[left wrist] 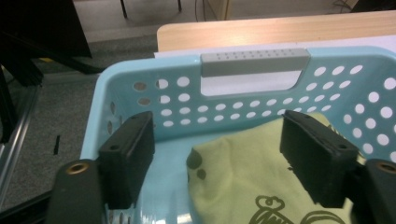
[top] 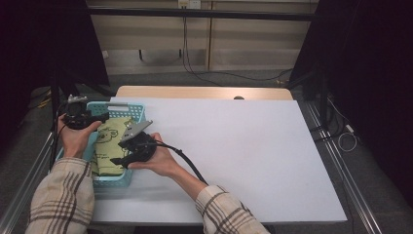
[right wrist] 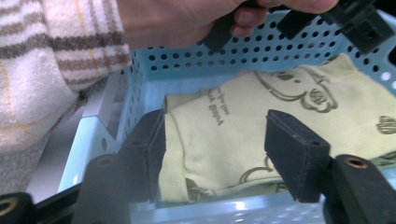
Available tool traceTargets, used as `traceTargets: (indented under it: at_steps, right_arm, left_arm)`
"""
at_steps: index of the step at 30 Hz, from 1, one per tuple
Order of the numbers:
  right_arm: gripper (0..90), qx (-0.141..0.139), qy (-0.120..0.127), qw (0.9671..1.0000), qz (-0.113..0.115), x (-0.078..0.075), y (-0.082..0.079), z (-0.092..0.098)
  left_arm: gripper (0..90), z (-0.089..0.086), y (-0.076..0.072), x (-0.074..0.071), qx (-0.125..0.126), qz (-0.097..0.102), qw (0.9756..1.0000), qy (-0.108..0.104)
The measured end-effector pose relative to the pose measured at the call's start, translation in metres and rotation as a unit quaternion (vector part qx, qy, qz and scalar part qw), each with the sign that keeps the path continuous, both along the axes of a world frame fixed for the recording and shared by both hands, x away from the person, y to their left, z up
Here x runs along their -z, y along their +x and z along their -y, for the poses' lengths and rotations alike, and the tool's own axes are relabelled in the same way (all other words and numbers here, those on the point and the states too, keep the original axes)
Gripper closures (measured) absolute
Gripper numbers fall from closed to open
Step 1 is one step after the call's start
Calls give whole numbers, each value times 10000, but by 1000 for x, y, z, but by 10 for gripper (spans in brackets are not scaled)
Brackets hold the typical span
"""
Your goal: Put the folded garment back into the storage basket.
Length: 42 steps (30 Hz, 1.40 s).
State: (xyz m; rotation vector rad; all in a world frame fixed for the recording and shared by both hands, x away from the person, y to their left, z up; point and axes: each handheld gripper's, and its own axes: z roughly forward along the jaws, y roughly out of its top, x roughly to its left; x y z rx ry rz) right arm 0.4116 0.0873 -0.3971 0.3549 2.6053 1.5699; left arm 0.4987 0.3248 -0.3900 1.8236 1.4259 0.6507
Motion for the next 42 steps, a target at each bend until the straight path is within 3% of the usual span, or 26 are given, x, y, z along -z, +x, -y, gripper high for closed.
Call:
traceTargets:
  at_steps: [3, 5, 7, 11, 14, 17, 20, 22, 25, 26, 27, 28, 32, 33, 36, 38, 39, 42]
  right_arm:
    - [334, 71, 59, 10000, 1, -2, 1, 4]
    - [314, 99, 93, 9999, 31, -3, 1, 6]
    - [286, 147, 90, 9999, 5, -3, 1, 9]
    - [219, 287, 133, 9995, 20, -3, 2, 13]
    - [186, 375, 162, 9992, 35, -5, 3, 17]
    - [160, 464, 194, 9987, 0, -6, 2, 21]
    - [134, 594, 259, 9979, -52, -8, 2, 27]
    - [130, 776, 279, 9966, 7, -9, 3, 30]
    - [117, 975, 329, 9947, 30, -10, 4, 37]
    - [109, 1028, 347, 9941, 24, -10, 4, 38]
    - [90, 1077, 361, 9935, -5, -10, 4, 40]
    - [78, 1090, 366, 9934, 6, -10, 5, 42]
    - [67, 1215, 500, 9913, -36, -9, 5, 51]
    - [64, 1256, 519, 9907, -25, -10, 5, 53]
    - [63, 1309, 504, 9901, 22, -9, 4, 58]
    - [63, 1378, 484, 9893, 48, -8, 4, 60]
    - [63, 1397, 487, 9890, 35, -8, 3, 62]
    - [59, 1487, 552, 9873, 73, -8, 3, 66]
  left_arm:
    - [148, 1, -2, -4, -45, 97, 9999, -11]
    - [122, 1, -5, -7, 140, 243, 9996, -64]
    - [73, 2, -7, -9, 220, 206, 9994, -169]
    - [44, 6, -13, -14, 406, 361, 9984, -155]
    - [44, 8, -17, -18, 501, 510, 9973, -161]
    - [40, 7, -21, -23, 584, 580, 9961, -327]
    - [40, 8, -24, -24, 474, 660, 9965, -213]
    - [40, 9, -29, -27, 570, 544, 9968, -161]
    - [39, 13, -34, -29, 650, 646, 9956, -180]
    - [39, 13, -36, -31, 671, 686, 9954, -63]
    - [39, 15, -39, -32, 680, 654, 9955, -128]
    - [38, 16, -41, -32, 661, 775, 9948, -64]
    - [37, 18, -51, -33, 691, 901, 9935, -40]
    - [37, 19, -53, -32, 645, 990, 9929, -152]
    - [32, 18, -58, -32, 629, 998, 9927, -256]
    - [32, 20, -60, -31, 685, 948, 9928, -243]
    - [32, 22, -62, -30, 621, 1065, 9920, -289]
    - [33, 24, -68, -28, 669, 1049, 9916, -354]
